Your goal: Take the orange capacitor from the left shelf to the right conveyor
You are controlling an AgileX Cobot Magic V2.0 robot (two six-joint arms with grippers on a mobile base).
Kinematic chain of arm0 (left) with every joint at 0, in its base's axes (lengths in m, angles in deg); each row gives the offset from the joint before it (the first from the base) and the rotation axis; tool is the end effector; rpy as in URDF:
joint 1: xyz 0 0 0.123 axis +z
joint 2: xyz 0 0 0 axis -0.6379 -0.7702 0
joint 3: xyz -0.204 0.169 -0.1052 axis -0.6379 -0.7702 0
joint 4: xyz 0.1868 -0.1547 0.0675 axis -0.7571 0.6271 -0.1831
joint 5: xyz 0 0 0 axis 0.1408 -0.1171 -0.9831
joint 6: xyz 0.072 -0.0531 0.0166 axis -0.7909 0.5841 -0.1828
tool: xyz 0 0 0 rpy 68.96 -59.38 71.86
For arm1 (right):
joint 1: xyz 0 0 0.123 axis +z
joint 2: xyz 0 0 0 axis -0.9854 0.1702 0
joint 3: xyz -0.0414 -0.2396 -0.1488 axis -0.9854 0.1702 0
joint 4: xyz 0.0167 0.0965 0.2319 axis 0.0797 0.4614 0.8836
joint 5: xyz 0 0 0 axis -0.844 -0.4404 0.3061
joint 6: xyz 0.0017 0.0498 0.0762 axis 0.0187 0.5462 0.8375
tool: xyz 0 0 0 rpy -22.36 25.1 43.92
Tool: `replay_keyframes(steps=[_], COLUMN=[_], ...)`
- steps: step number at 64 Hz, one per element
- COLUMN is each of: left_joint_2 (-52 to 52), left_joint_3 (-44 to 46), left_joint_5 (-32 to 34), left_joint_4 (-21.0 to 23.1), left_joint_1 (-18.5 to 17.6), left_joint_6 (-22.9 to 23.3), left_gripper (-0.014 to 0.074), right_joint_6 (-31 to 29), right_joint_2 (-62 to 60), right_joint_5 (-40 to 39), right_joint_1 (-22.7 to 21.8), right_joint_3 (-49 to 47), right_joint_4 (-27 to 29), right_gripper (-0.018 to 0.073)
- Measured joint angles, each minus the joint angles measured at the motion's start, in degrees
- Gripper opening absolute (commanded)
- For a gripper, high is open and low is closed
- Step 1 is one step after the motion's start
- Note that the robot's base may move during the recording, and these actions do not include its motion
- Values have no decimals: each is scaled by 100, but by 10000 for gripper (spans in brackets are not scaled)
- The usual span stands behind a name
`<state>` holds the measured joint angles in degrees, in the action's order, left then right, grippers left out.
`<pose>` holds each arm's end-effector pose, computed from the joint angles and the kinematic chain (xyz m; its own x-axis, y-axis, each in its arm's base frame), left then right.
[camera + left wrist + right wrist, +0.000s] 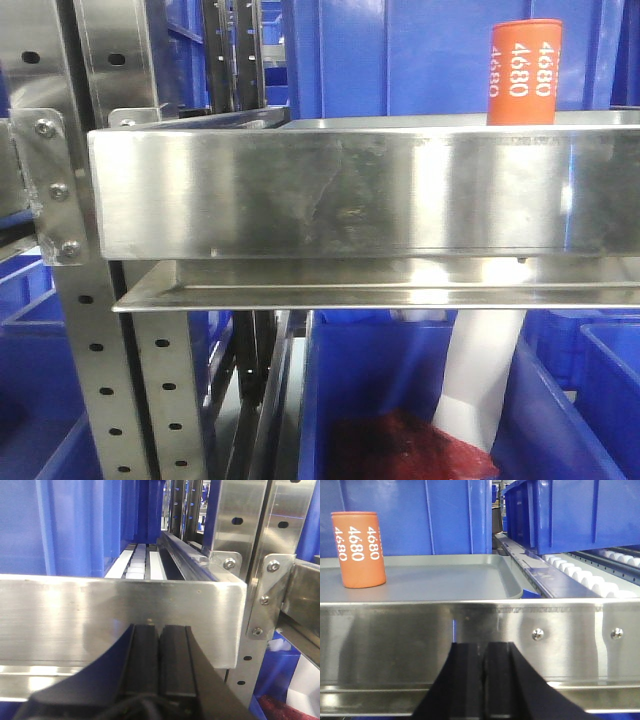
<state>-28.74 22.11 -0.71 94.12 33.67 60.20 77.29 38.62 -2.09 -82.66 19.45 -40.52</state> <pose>0.0565 -0.0063 0.1973 -0.0035 -0.0460 -0.9989 0.1085 0.9930 -0.0462 0.0567 -0.0025 0.1973 -0.0044 0.0779 -0.9970 0.0430 0.9961 0.0776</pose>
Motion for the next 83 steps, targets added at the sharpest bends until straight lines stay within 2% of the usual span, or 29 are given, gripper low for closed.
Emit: replay_keyframes(steps=[34,48,52,58,66,73,75,83], left_joint_2=[0,0,0,0,0,0,0,0], left_joint_3=[0,0,0,0,0,0,0,0], left_joint_5=[0,0,0,0,0,0,0,0], left_joint_4=[0,0,0,0,0,0,0,0], left_joint_1=[0,0,0,0,0,0,0,0], left_joint_6=[0,0,0,0,0,0,0,0], left_gripper=[-127,-127,-127,-127,-127,-127,-127,-127], right_joint_6=[14,4,4,4,4,4,4,4], right_joint_2=[0,250,549,1060,1837,2505,2707,3373], right_joint_5=[-239,446,535,548,512,490,480,453], right_joint_1=[0,0,0,0,0,24,68,525], right_joint_3=[0,-919,-1296,-1861,-2443,-2775,-2852,-3058], right_joint_4=[0,0,0,0,0,10,10,10], right_gripper=[51,67,107,216,455,615,635,622])
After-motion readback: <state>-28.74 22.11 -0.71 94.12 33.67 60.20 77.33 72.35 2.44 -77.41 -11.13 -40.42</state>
